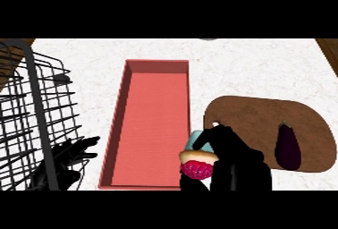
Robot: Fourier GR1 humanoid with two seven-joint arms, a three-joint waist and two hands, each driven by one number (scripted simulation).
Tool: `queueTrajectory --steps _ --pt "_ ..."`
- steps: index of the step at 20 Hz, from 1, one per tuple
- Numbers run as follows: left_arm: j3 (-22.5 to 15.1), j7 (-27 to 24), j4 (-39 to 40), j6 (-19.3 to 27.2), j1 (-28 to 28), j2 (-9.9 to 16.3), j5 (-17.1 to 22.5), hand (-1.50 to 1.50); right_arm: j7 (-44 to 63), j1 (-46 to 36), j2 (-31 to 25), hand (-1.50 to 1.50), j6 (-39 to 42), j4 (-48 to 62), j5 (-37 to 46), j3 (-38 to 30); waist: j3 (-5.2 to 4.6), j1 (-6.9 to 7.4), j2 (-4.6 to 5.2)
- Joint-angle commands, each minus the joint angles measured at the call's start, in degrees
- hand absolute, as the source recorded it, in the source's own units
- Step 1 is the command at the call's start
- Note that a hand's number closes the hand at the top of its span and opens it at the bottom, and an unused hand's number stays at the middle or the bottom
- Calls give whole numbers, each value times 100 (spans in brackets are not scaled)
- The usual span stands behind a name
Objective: Pick the cupcake from the cutting board and place it in the cardboard box
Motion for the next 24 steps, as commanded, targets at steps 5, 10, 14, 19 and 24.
queueTrajectory --steps 5,10,14,19,24 --pt "345 -388 201 360 -630 81 -417 0 1140 -1222 124 150 23 1084 -1143 -821 -2 156 35" --pt "375 -315 225 394 -775 81 -375 0 1041 -1725 125 150 -305 2146 -1701 -1343 6 189 46" --pt "202 -373 209 474 -741 -8 -473 0 994 -2093 125 150 -563 3039 -2113 -1632 9 243 53" --pt "189 -313 296 383 -926 37 -417 0 762 -2357 125 -150 -1317 3903 -2521 -2042 16 265 93" --pt "183 -250 318 517 -860 48 -482 0 467 -2751 125 -150 -2028 4319 -2793 -2177 21 245 57"
